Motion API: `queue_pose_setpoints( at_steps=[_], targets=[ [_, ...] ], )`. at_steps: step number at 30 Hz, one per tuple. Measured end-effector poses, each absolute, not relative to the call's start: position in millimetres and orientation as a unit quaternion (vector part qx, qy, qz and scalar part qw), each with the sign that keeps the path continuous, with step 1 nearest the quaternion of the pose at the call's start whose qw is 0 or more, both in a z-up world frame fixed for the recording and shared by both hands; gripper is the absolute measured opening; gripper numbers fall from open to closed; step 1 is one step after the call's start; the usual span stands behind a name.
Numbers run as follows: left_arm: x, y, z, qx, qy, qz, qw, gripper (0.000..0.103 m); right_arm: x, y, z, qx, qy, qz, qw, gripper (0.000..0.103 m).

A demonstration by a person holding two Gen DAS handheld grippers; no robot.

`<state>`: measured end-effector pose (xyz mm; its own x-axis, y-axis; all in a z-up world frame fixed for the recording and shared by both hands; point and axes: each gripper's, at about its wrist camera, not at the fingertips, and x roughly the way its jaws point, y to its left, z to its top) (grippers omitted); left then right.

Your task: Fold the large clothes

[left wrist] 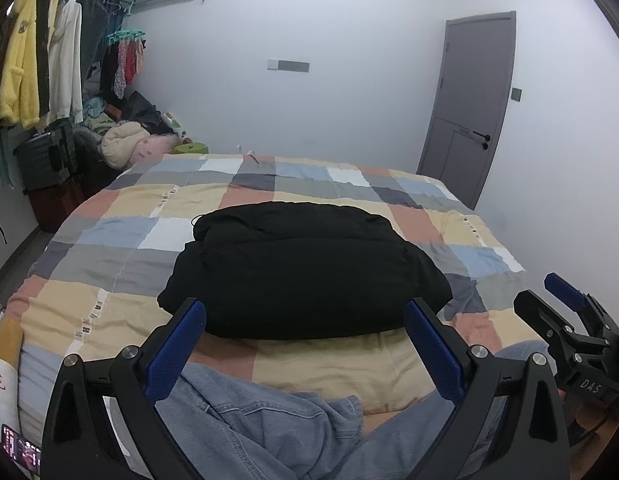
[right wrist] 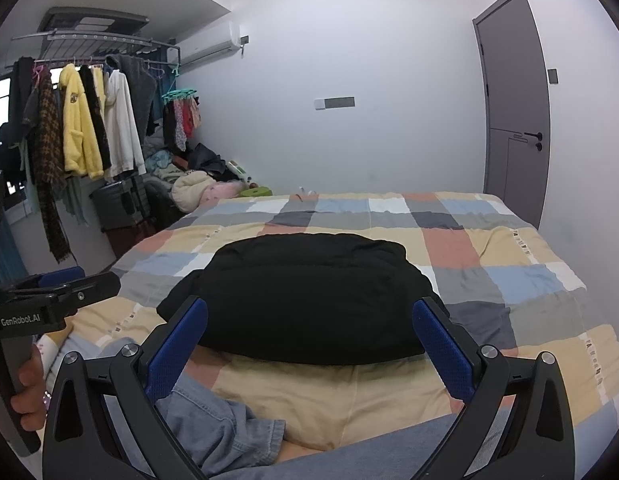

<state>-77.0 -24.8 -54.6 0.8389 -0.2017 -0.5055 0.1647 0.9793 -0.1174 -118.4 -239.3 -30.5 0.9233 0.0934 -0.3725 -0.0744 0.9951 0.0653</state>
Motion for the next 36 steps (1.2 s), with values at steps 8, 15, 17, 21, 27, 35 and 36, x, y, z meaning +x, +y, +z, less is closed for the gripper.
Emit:
queue_pose_setpoints(
  at_steps=[8,15,17,21,27,35,36],
  targets=[
    [-75.3,-24.3,-55.1,-0.034,0.269,-0.088,0.958,0.1,-118.7,-240.0,-30.2,0.026,0.192,0.042,0.98,0.103],
    [-77.3,-28.0,-55.5,-0.03,0.266,-0.09,0.959,0.1,-118.7,-240.8,-30.5,0.026,0.192,0.042,0.98,0.103],
    [-77.5,-29.0,-56.2,-0.029,0.267,-0.09,0.959,0.1,-119.5,-240.9,-29.7,0.028,0.192,0.044,0.98,0.103],
    [-80.9,-31.1,-55.1,-0.024,0.263,-0.089,0.96,0.1,-123.0,-242.0,-25.5,0.024,0.187,0.044,0.981,0.103],
    [-84.0,-31.1,-56.1,-0.024,0.262,-0.089,0.961,0.1,-121.8,-246.4,-25.0,0.024,0.186,0.043,0.981,0.103],
    [-83.4,-27.6,-53.5,-0.029,0.262,-0.092,0.96,0.1,-123.0,-243.5,-24.8,0.023,0.187,0.041,0.981,0.103],
    [-83.6,-27.2,-53.5,-0.03,0.262,-0.092,0.96,0.1,-122.9,-244.4,-24.3,0.023,0.187,0.04,0.981,0.103]
  ],
)
